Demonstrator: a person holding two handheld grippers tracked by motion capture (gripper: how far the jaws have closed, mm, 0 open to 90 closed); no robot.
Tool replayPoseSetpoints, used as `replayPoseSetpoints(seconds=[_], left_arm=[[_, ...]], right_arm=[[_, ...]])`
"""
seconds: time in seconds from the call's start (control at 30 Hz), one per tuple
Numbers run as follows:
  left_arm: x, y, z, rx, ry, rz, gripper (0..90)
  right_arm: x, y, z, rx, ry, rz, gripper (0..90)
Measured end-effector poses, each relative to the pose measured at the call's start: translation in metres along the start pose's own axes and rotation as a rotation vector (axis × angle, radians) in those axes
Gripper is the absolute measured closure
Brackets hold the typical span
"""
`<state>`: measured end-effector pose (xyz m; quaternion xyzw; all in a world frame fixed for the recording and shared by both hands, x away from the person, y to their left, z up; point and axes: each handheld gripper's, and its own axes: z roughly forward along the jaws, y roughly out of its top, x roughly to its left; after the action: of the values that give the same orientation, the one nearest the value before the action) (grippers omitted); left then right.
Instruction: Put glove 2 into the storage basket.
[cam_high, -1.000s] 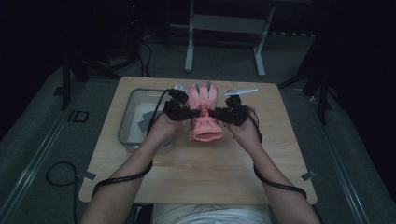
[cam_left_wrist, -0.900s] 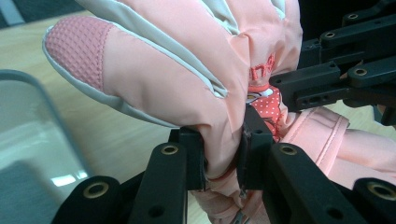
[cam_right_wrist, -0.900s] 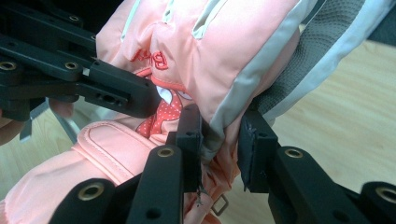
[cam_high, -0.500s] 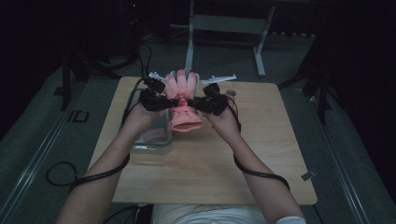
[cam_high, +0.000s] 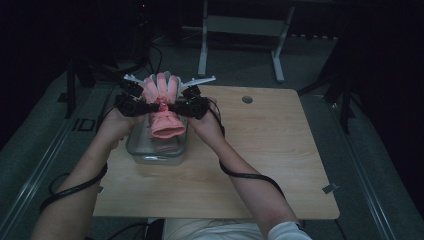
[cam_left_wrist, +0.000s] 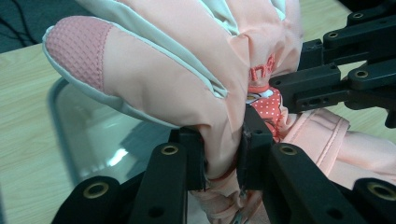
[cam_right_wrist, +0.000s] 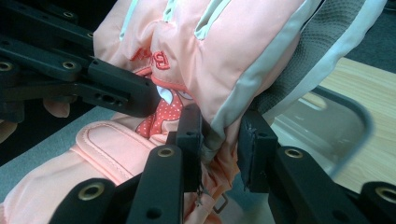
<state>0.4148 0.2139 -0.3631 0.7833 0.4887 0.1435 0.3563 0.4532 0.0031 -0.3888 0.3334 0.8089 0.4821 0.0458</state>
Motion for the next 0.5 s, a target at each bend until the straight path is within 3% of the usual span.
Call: replayPoseSetpoints(seconds=[0.07,0.1,0.23,0.5], left_arm=[[0.005,-0.002,0.002,0.010,0.002,-0.008,75.2],[0.013,-0.007,0.006,0.021,0.006,-0.020,75.2],[0.028,-0.016,0.017,0.036,0.008,-0.047,75.2],[0.047,-0.035,0.044,0.069,-0.011,-0.104,75.2]], right_arm=[[0.000,0.000,0.006,0.003,0.004,0.003,72.7],[0.001,-0.002,0.019,0.014,0.007,0.011,72.7],[0.000,-0.007,0.041,0.033,0.001,0.017,72.8],[-0.006,-0.019,0.070,0.083,-0.019,0.042,73.0]])
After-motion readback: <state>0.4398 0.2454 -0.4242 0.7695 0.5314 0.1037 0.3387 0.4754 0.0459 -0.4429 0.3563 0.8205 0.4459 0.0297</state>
